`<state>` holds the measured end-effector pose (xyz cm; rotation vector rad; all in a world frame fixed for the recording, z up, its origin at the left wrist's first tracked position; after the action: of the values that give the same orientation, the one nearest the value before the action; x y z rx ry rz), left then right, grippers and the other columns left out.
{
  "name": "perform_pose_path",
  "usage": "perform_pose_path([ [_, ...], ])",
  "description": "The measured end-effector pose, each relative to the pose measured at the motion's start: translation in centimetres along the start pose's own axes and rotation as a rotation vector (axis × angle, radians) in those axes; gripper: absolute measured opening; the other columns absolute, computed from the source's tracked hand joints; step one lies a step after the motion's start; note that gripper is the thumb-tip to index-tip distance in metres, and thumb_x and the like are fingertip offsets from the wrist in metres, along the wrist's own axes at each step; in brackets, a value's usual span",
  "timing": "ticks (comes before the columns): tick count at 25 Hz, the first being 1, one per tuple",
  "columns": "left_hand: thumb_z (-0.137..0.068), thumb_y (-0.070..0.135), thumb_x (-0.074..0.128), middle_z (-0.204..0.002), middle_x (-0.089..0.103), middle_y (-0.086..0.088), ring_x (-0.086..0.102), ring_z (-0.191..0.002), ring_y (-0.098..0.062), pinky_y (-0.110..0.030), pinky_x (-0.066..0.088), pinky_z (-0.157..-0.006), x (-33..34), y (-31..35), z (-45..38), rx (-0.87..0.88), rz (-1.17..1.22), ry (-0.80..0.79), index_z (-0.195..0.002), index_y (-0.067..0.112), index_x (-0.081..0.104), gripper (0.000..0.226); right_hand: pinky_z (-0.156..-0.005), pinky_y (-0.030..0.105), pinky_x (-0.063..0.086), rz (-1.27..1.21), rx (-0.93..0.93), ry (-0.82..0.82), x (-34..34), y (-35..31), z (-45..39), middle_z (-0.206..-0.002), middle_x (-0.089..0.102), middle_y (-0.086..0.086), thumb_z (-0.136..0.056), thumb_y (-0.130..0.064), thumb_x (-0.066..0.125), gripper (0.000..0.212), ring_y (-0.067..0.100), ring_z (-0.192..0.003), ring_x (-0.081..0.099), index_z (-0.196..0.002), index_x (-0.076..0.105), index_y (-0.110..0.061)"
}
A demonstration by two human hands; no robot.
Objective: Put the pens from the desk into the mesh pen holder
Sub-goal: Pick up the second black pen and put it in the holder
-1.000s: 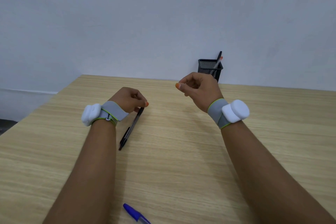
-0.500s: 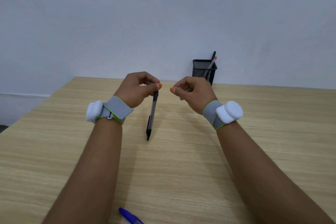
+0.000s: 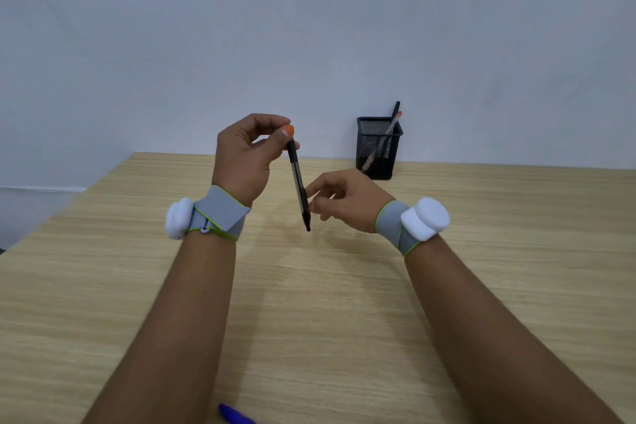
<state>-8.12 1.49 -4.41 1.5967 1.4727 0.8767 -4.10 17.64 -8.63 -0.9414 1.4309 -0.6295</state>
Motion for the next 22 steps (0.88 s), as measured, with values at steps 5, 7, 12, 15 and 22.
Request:
perform_pose_path([
  [5,-0.085,0.008,0.064,-0.081,0.066,-0.006,0.073,-0.074,-0.017,-0.024,0.053,-0.069,0.2,0.1,0.1,-0.012,0.048,0.013,-0.089,0.011,0.065,0.005,-0.065,0.025,0.05,-0.009,-0.014,-0.045,-0.1,0.1,0.1,-0.066,0.066,-0.008,-0.078,-0.024,0.076,0.011,0.01,-0.064,0.063,-0.077,0.065,-0.021],
  [7,-0.086,0.008,0.064,-0.084,0.065,-0.008,0.073,-0.075,-0.018,-0.025,0.054,-0.07,0.3,0.1,0.2,-0.021,0.073,0.015,-0.092,0.011,0.064,0.007,-0.066,0.03,0.051,-0.026,0.007,-0.034,-0.3,0.3,0.1,-0.067,0.067,-0.005,-0.078,-0.022,0.075,0.011,0.012,-0.066,0.065,-0.08,0.066,-0.017],
  [12,-0.087,0.007,0.062,-0.087,0.066,-0.006,0.072,-0.075,-0.013,-0.03,0.056,-0.074,0.0,-0.1,-0.1,-0.058,0.115,0.054,-0.092,0.018,0.061,0.012,-0.062,0.024,0.046,-0.116,0.033,0.056,-1.8,0.9,0.4,-0.073,0.071,0.004,-0.079,-0.018,0.074,0.011,0.014,-0.064,0.064,-0.081,0.063,-0.014],
  [15,-0.088,0.008,0.061,-0.089,0.066,-0.005,0.071,-0.073,-0.01,-0.03,0.055,-0.075,-0.1,-0.3,-0.2,-0.08,0.11,0.058,-0.091,0.02,0.061,0.013,-0.06,0.022,0.046,-0.173,0.027,0.143,-3.2,1.0,0.7,-0.069,0.067,0.002,-0.08,-0.016,0.073,0.012,0.013,-0.061,0.063,-0.078,0.062,-0.018],
  [22,-0.087,0.009,0.062,-0.089,0.067,-0.003,0.071,-0.069,-0.008,-0.025,0.052,-0.069,-0.2,-1.3,-0.2,-0.137,0.072,0.037,-0.091,0.022,0.063,0.013,-0.058,0.022,0.044,-0.424,0.034,0.367,-4.9,1.2,0.8,-0.069,0.062,0.003,-0.08,-0.013,0.073,0.007,0.007,-0.055,0.06,-0.079,0.066,-0.016],
])
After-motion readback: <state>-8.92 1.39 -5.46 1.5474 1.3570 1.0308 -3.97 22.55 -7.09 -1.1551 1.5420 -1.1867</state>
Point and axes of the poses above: each hand's wrist, its own z-axis away from the middle knuckle, its own x-axis out of the palm, y = z × x, the point moved 1 cm from there along -z, towards the middle knuckle
